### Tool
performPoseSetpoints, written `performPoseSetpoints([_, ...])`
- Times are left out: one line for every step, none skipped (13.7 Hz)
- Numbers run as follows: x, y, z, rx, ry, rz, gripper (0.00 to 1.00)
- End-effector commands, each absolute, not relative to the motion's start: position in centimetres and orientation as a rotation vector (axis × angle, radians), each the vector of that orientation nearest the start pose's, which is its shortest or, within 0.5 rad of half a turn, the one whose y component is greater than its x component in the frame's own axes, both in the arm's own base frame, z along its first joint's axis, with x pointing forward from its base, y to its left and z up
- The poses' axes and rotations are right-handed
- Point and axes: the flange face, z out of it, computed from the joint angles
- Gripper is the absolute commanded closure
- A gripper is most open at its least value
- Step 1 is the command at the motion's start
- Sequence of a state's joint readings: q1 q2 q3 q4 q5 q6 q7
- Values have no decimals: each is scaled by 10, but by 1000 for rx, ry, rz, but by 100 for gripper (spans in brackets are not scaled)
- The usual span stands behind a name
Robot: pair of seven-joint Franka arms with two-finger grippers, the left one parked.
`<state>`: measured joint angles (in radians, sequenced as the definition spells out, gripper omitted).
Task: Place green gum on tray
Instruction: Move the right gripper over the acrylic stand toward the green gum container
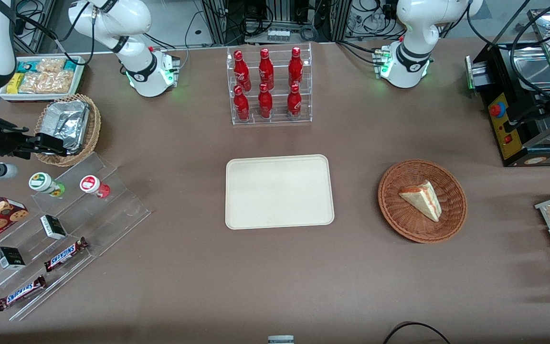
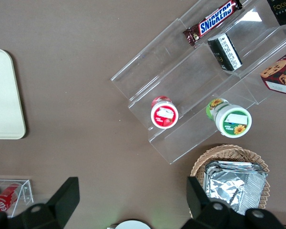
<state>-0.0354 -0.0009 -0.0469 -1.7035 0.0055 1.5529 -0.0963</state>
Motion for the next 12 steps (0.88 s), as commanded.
performPoseSetpoints([541,-46,570,-3133,-3,213,0])
performPoseSetpoints([540,-46,568,-3132,-3,219,0])
performPoseSetpoints([541,-45,567,-3132,-8,220,0])
performPoseSetpoints([541,-46,564,-3131,-8,227,0])
performPoseSetpoints([543,-48,559,-3123,0,230,0])
performPoseSetpoints([543,-47,556,-3123,-15,230,0])
performPoseSetpoints([544,-47,552,-3125,-17,209,0])
performPoseSetpoints([543,-45,547,-3127,-32,199,0])
performPoseSetpoints([541,-45,545,-3130,-44,178,0])
performPoseSetpoints([540,-44,538,-3132,-64,156,0])
performPoseSetpoints([537,-44,533,-3132,-117,130,0])
performPoseSetpoints([535,-44,526,-3127,-211,113,0])
